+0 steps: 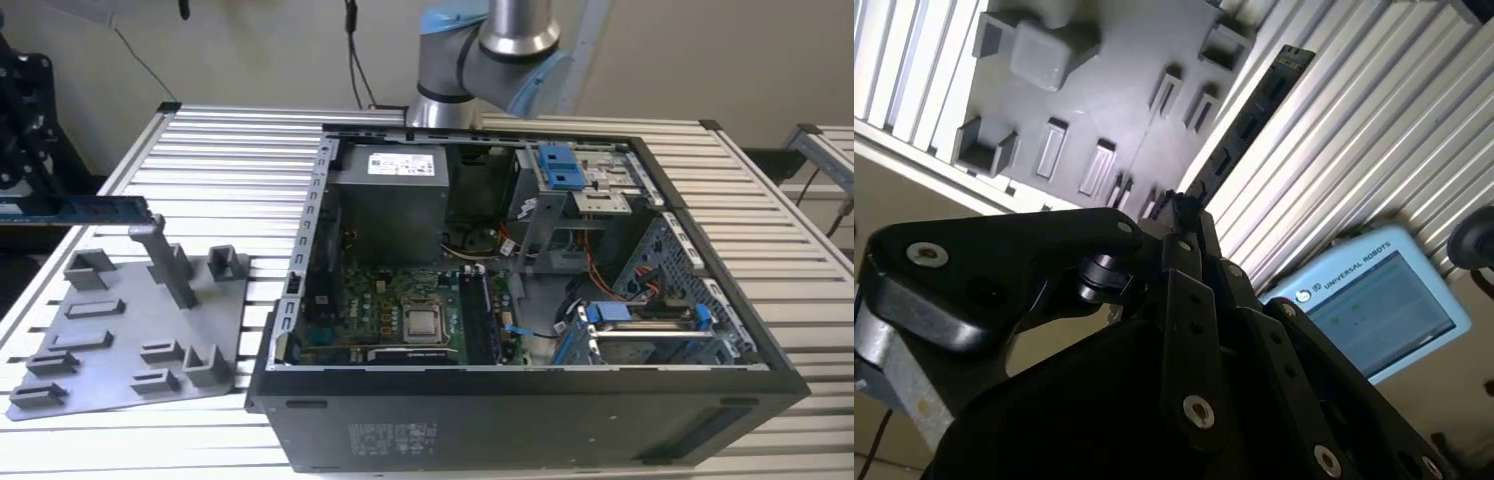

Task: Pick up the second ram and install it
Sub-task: 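Pick up the second ram and move it above second insertion slot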

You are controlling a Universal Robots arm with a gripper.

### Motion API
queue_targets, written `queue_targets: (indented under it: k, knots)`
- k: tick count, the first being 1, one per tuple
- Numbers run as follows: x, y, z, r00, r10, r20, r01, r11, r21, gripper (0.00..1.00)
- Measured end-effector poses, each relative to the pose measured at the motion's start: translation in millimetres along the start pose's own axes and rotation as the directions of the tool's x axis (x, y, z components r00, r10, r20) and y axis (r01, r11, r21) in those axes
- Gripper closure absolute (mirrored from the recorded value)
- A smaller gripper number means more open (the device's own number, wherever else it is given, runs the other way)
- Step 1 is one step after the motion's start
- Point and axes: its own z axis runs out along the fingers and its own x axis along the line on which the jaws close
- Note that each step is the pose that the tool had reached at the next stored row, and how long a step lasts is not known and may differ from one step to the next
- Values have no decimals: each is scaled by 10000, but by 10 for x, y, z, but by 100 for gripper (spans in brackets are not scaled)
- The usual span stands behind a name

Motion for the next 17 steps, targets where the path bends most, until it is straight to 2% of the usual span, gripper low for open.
queue_targets:
  k: [7,17]
  knots:
    - [3,-233,-5,10000,-19,0,19,10000,-12,86]
    - [8,-606,-14,10000,-56,-1,56,10000,-31,86]
